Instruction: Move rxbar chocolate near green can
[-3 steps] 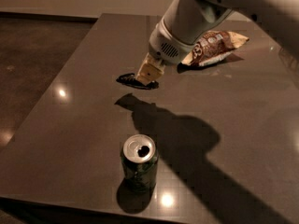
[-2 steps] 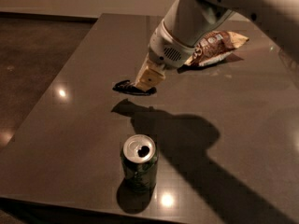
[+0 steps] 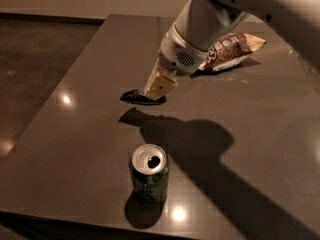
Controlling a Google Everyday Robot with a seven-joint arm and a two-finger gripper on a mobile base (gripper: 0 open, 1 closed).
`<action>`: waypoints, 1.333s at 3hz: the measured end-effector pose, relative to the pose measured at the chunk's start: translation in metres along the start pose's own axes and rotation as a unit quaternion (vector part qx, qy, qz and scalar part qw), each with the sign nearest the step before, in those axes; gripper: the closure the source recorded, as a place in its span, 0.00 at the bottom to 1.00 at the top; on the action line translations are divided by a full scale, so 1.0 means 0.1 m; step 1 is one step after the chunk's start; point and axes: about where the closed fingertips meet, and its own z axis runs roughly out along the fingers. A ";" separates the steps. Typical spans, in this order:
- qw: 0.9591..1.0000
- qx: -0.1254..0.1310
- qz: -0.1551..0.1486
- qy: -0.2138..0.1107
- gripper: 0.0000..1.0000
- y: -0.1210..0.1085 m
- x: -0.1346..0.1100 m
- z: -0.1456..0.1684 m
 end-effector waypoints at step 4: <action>0.997 -0.054 -0.054 -0.018 1.00 0.58 0.50 -0.26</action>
Offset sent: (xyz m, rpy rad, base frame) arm -0.0417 -0.0503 0.0073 0.0256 0.0184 0.0997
